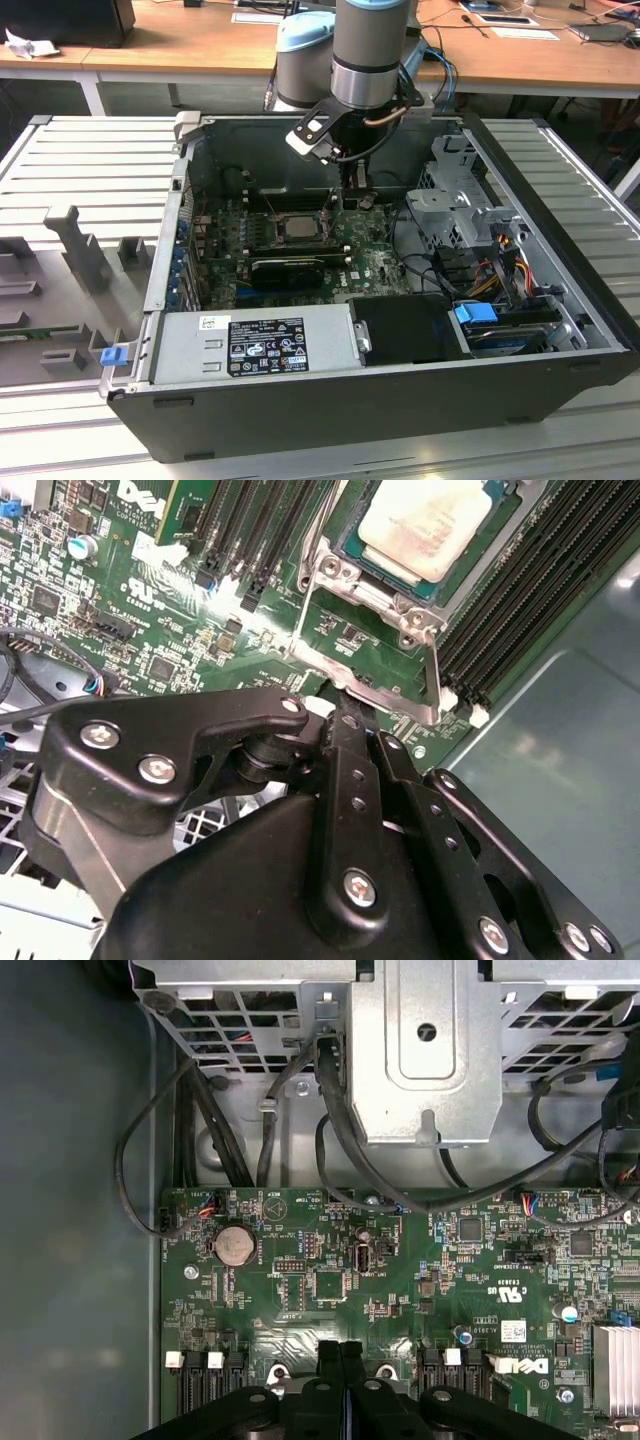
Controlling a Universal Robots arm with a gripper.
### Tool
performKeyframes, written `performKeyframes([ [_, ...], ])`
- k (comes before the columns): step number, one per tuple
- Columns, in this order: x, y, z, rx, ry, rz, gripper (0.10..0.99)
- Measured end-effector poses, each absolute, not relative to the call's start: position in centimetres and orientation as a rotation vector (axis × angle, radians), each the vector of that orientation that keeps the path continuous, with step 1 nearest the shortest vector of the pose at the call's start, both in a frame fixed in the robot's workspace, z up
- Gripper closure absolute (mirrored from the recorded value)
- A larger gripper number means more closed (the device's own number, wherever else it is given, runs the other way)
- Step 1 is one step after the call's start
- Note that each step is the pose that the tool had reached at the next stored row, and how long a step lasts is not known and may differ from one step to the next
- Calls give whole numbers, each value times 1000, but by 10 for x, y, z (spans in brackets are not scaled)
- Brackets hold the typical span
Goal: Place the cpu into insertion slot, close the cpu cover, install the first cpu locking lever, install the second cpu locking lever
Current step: 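Close the cpu cover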
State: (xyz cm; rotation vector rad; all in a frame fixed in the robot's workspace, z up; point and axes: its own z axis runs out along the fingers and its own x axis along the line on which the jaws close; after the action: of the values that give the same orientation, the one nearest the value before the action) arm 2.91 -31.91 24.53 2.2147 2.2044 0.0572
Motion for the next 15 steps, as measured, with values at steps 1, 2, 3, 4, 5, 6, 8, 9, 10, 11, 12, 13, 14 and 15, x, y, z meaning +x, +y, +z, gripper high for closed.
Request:
performKeyframes([
  [1, 29, -319, 245, 2215, 2204, 57, 980],
  [2, 28, -319, 245, 2215, 2204, 57, 980],
  [3, 28, -319, 245, 2215, 2204, 57, 980],
  [4, 28, -319, 245, 2215, 2204, 57, 980],
  [5, 27, -319, 245, 2215, 2204, 57, 980],
  [6, 26, -319, 245, 2215, 2204, 57, 980],
  [8, 26, -319, 245, 2215, 2204, 57, 980],
  [9, 25, -319, 245, 2215, 2204, 57, 980],
  [10, 25, -319, 245, 2215, 2204, 57, 980],
  [11, 24, -319, 245, 2215, 2204, 57, 980],
  [12, 24, -319, 245, 2215, 2204, 57, 980],
  [13, 24, -319, 245, 2215, 2204, 57, 980],
  [14, 23, -319, 245, 2215, 2204, 57, 980],
  [15, 23, -319, 245, 2215, 2204, 57, 980],
])
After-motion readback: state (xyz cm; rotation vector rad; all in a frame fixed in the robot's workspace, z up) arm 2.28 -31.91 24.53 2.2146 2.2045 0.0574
